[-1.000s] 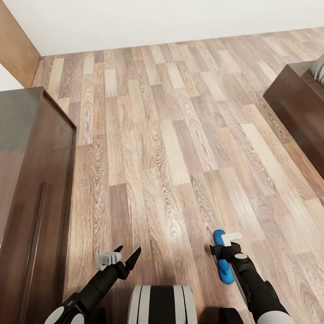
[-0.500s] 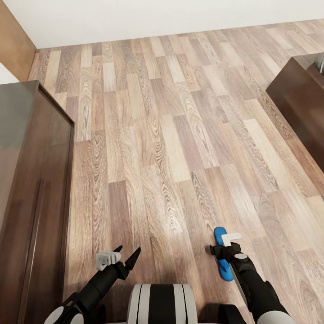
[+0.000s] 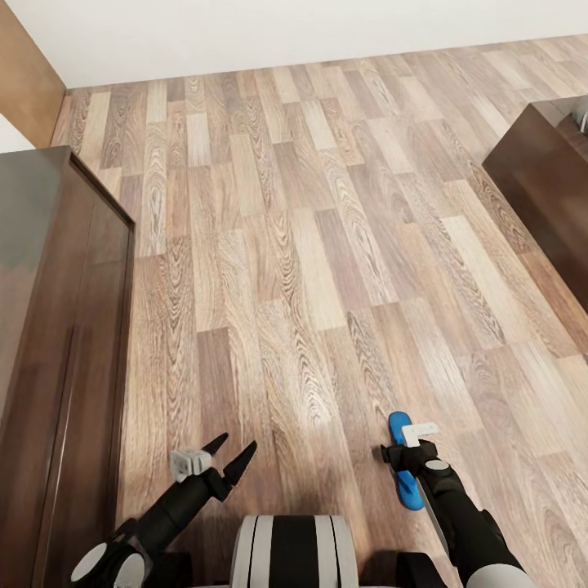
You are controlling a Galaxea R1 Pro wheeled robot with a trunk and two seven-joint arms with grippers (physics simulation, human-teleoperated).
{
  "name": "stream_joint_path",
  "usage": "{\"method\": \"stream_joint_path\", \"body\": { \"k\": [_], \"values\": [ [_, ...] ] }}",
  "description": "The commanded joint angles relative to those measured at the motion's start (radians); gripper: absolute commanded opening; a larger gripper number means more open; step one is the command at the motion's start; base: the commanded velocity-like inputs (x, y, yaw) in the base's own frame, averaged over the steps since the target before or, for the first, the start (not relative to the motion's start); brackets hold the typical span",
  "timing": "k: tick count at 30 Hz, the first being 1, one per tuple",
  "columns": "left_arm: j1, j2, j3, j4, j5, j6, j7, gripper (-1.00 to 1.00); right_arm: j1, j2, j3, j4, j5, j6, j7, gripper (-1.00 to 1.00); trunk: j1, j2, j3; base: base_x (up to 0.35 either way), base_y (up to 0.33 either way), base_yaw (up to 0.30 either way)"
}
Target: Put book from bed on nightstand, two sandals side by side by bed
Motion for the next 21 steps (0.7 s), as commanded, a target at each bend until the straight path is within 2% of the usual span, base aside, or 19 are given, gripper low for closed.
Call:
{"method": "stream_joint_path", "body": {
  "k": [1, 7, 9, 10, 12, 15, 21],
  "values": [
    [-0.003, -0.001, 0.008, -0.001, 0.010, 0.016, -0.015, 1.00, 0.000, 0.000, -0.002, -0.002, 0.010, 0.005, 0.007, 1.00, 0.000, 0.000, 0.000, 0.000, 0.000, 0.000],
    [-0.062, -0.003, 0.028, 0.000, 0.025, 0.057, -0.052, 1.00, 0.000, 0.000, -0.002, -0.002, 0.011, 0.005, 0.005, 1.00, 0.000, 0.000, 0.000, 0.000, 0.000, 0.000],
    [-0.086, -0.003, 0.030, 0.001, 0.047, 0.061, -0.054, 1.00, 0.000, 0.000, -0.003, -0.002, 0.012, 0.005, 0.003, 1.00, 0.000, 0.000, 0.000, 0.000, 0.000, 0.000],
    [-0.100, -0.004, 0.031, 0.001, 0.072, 0.064, -0.055, 1.00, 0.000, 0.000, -0.003, -0.002, 0.012, 0.005, 0.003, 1.00, 0.000, 0.000, 0.000, 0.000, 0.000, 0.000],
    [-0.108, -0.004, 0.031, 0.002, 0.091, 0.064, -0.054, 1.00, 0.000, 0.000, -0.003, -0.002, 0.012, 0.004, 0.002, 1.00, 0.000, 0.000, 0.000, 0.000, 0.000, 0.000],
    [-0.123, -0.005, 0.032, 0.003, 0.105, 0.063, -0.039, 1.00, 0.000, 0.000, -0.003, -0.002, 0.012, 0.004, 0.001, 1.00, 0.000, 0.000, 0.000, 0.000, 0.000, 0.000],
    [-0.134, -0.012, 0.029, 0.005, 0.108, 0.056, 0.030, 1.00, 0.000, 0.000, -0.003, -0.001, 0.012, 0.003, -0.001, 1.00, 0.000, 0.000, 0.000, 0.000, 0.000, 0.000]
  ]
}}
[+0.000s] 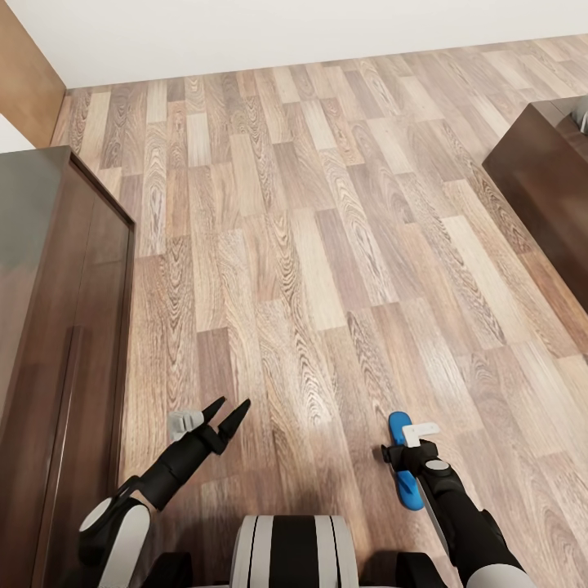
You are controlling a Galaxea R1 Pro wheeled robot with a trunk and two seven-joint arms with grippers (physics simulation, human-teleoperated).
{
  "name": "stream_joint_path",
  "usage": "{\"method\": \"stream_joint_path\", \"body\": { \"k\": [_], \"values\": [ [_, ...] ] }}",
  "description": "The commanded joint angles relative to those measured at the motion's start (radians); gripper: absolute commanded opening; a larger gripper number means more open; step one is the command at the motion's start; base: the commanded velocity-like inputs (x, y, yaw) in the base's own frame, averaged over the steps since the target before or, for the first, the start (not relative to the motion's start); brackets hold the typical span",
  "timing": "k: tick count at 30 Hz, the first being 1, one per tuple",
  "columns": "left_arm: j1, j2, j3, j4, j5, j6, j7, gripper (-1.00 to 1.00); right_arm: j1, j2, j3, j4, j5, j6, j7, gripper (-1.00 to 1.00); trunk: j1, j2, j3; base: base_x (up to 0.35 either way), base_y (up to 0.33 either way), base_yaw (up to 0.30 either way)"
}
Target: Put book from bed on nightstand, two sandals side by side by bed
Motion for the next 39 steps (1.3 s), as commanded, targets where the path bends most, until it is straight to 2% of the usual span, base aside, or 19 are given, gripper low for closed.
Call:
{"method": "stream_joint_path", "body": {
  "k": [1, 4, 10, 16, 39],
  "values": [
    [-0.001, -0.002, 0.001, 0.001, 0.009, 0.007, 0.015, 1.00, 0.000, 0.000, -0.002, -0.002, 0.010, 0.005, 0.007, 1.00, 0.000, 0.000, 0.000, 0.000, 0.000, 0.000],
    [-0.002, -0.005, -0.009, 0.002, 0.008, -0.004, 0.057, 1.00, 0.000, 0.000, -0.001, -0.001, 0.010, 0.005, 0.007, 1.00, 0.000, 0.000, 0.000, 0.000, 0.000, 0.000],
    [-0.002, -0.016, -0.062, 0.004, 0.005, -0.022, 0.119, 1.00, 0.000, 0.000, 0.002, -0.001, 0.010, 0.000, 0.007, 1.00, 0.000, 0.000, 0.000, 0.000, 0.000, 0.000],
    [-0.002, -0.017, -0.080, 0.010, 0.005, -0.025, 0.150, 1.00, 0.000, 0.000, 0.001, -0.001, 0.010, -0.001, 0.008, 1.00, 0.000, 0.000, 0.000, 0.000, 0.000, 0.000],
    [-0.002, -0.013, -0.084, 0.007, 0.008, -0.022, 0.150, 1.00, 0.000, 0.001, 0.002, -0.001, 0.011, -0.004, 0.008, 1.00, 0.000, 0.000, 0.000, 0.000, 0.000, 0.000]
  ]
}}
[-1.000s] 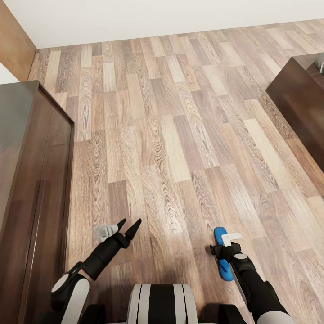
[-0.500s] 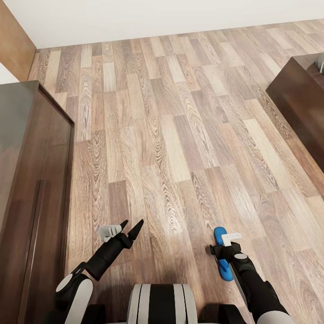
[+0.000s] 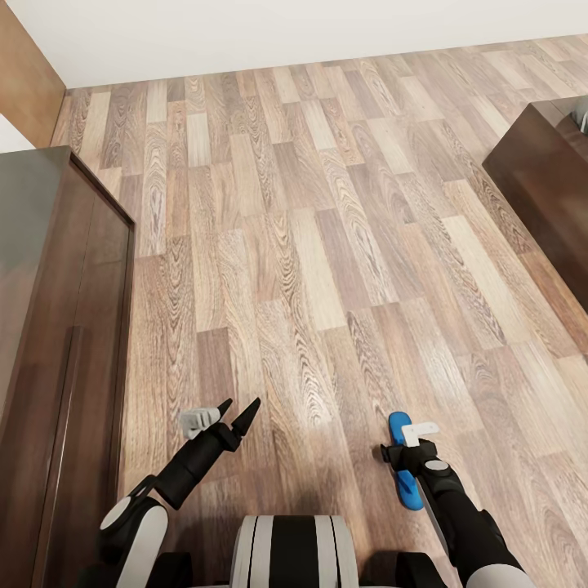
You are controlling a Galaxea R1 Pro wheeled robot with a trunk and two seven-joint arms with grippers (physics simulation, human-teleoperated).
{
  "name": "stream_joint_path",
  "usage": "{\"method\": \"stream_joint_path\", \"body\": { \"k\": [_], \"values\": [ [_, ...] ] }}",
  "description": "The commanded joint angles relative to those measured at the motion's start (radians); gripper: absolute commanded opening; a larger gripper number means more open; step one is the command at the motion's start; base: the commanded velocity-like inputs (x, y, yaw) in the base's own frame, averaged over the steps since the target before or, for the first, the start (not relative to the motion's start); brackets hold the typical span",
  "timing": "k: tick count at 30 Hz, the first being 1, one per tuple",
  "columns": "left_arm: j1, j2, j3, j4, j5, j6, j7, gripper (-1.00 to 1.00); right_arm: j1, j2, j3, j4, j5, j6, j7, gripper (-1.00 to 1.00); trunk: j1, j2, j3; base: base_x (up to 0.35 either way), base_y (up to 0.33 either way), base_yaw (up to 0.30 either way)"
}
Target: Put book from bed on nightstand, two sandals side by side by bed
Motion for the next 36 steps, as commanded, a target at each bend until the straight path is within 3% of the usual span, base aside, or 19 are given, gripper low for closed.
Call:
{"method": "stream_joint_path", "body": {
  "k": [1, 10, 15, 36],
  "values": [
    [0.000, 0.000, 0.001, 0.000, 0.011, 0.010, -0.002, 1.00, 0.000, 0.000, -0.002, -0.002, 0.011, 0.005, 0.007, 1.00, 0.000, 0.000, -0.001, 0.000, 0.000, 0.000],
    [0.000, 0.000, 0.002, -0.001, 0.013, 0.011, -0.003, 1.00, 0.000, 0.001, -0.002, -0.002, 0.010, 0.004, 0.007, 1.00, 0.000, 0.000, -0.001, 0.000, 0.000, 0.000],
    [0.000, -0.001, 0.002, -0.001, 0.013, 0.011, -0.003, 1.00, 0.000, 0.001, -0.003, -0.002, 0.010, 0.004, 0.007, 1.00, 0.002, -0.001, -0.020, 0.000, 0.000, 0.000],
    [0.000, -0.001, 0.002, -0.001, 0.015, 0.011, -0.003, 1.00, 0.000, 0.001, -0.001, -0.002, 0.011, 0.005, 0.007, 1.00, 0.002, -0.001, -0.020, 0.000, 0.000, 0.000]
  ]
}}
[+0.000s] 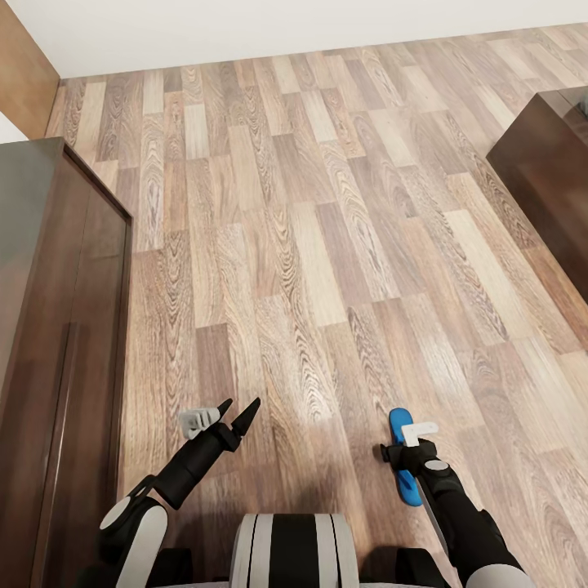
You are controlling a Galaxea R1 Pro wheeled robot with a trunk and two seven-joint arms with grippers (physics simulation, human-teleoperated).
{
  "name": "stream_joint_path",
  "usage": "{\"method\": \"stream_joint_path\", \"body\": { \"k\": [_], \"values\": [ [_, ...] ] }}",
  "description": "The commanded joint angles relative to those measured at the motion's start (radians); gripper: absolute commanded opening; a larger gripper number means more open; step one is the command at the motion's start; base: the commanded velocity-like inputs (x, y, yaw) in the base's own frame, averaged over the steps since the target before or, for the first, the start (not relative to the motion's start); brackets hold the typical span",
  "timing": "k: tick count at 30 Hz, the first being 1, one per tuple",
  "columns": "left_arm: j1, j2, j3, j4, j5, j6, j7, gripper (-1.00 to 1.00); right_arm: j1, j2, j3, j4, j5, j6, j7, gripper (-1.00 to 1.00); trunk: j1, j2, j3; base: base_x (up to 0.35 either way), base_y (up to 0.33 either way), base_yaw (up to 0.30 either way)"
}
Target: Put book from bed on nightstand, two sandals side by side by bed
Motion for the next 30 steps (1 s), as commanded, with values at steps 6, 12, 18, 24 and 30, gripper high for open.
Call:
{"method": "stream_joint_path", "body": {
  "k": [6, 12, 18, 24, 30],
  "values": [
    [0.000, -0.001, 0.001, -0.001, 0.011, 0.010, -0.002, 1.00, 0.000, 0.000, -0.002, -0.002, 0.011, 0.005, 0.006, 1.00, 0.000, 0.000, -0.001, 0.000, -0.077, 0.000],
    [0.000, 0.000, 0.001, -0.001, 0.011, 0.010, -0.002, 1.00, 0.000, 0.000, -0.002, -0.002, 0.011, 0.005, 0.006, 1.00, 0.000, 0.000, -0.001, 0.000, -0.065, 0.000],
    [0.000, 0.000, 0.001, -0.001, 0.011, 0.010, -0.002, 1.00, 0.000, 0.000, -0.002, -0.001, 0.011, 0.005, 0.006, 1.00, 0.000, 0.000, -0.001, 0.000, -0.006, 0.000],
    [0.000, 0.000, 0.001, -0.001, 0.011, 0.010, -0.003, 1.00, 0.000, 0.000, -0.002, -0.002, 0.011, 0.005, 0.006, 1.00, 0.000, 0.000, -0.001, 0.000, 0.000, 0.000],
    [0.000, 0.001, 0.001, -0.001, 0.012, 0.010, -0.003, 1.00, 0.000, 0.000, -0.002, -0.001, 0.012, 0.005, 0.006, 1.00, 0.000, 0.000, -0.001, 0.000, 0.000, 0.000]
  ]
}}
